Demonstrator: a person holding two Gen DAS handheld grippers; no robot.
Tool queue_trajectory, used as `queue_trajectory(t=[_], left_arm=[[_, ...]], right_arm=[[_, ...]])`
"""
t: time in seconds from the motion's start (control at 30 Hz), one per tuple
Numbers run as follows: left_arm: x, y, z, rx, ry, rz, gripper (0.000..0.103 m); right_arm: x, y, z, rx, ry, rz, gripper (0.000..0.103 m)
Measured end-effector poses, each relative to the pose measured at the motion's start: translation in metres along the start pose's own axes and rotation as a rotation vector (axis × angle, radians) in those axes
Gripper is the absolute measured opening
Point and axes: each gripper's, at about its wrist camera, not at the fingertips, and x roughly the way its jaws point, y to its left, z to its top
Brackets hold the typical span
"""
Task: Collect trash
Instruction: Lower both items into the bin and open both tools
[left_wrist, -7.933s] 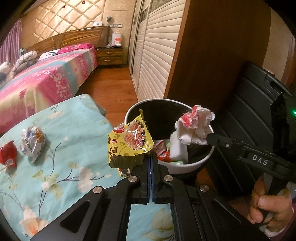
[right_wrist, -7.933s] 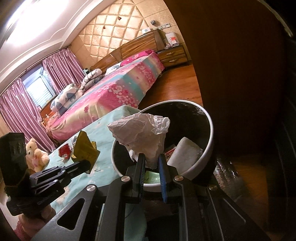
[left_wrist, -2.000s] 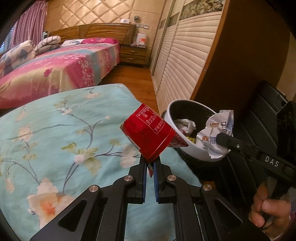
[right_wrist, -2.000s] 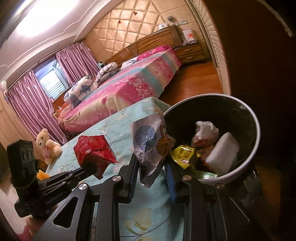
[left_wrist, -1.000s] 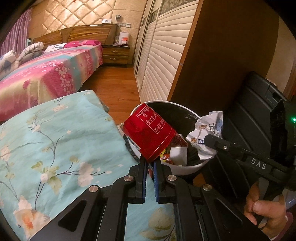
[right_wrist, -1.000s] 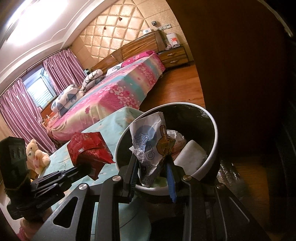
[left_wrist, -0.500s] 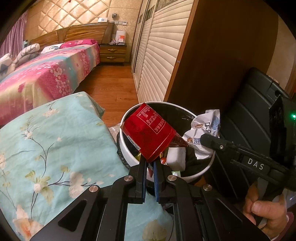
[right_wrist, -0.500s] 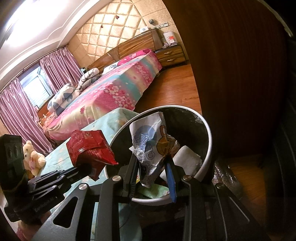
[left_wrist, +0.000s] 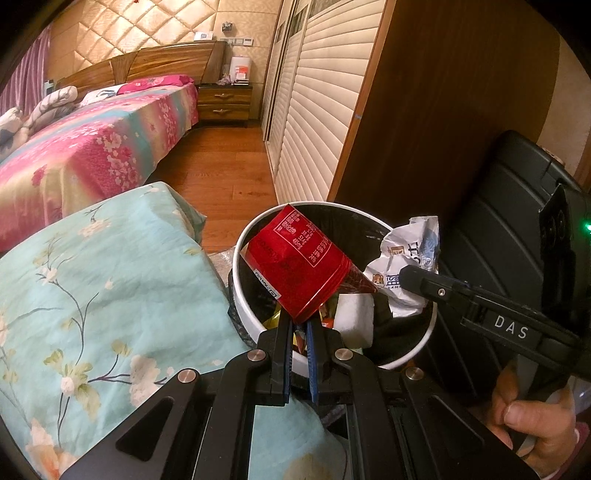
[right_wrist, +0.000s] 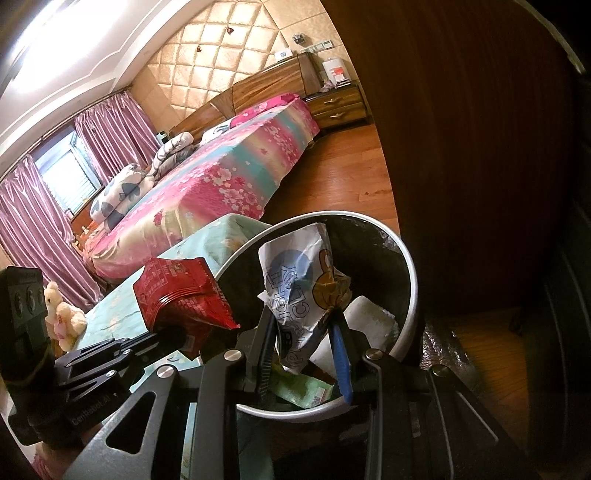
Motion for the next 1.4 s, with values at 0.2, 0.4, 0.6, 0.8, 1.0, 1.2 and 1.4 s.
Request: queue_trajectory(t=[0.2,0.4,0.6,0.8,1.0,1.2,1.4], left_arm=[[-0.001,0.000,0.000,0.001,0.005,-0.002,0.005],[-0.001,-0.002,0.003,0.005,0.013,-0.003,0.005],[0.001,-0.002,0.006,0.007,0.020,-0.002,0.006],[0.003,-0.003,0.007,0.009,0.024,-0.001,0.006],[0.005,-0.004,0.008,0.010,0.029,-0.003,0.006],[0.005,-0.003,0.008,0.010,0.031,-0.012,0.006],[0.005,-0.003,0.007,0.013,0.036,-0.016,0.006]], right_arm=[[0.004,-0.001,0.002,0.003,0.008,-0.007,0.029],[0.008,-0.002,0.003,0.006,0.019,-0.010,0.029],[0.010,-0.002,0.005,0.004,0.025,-0.012,0.029],[0.011,-0.003,0.005,0.007,0.033,-0.014,0.030],[0.013,-0.002,0.006,0.003,0.035,-0.016,0.030],[0.013,-0.001,0.007,0.000,0.038,-0.021,0.031],[0.016,0.000,0.008,-0.005,0.042,-0.027,0.031]])
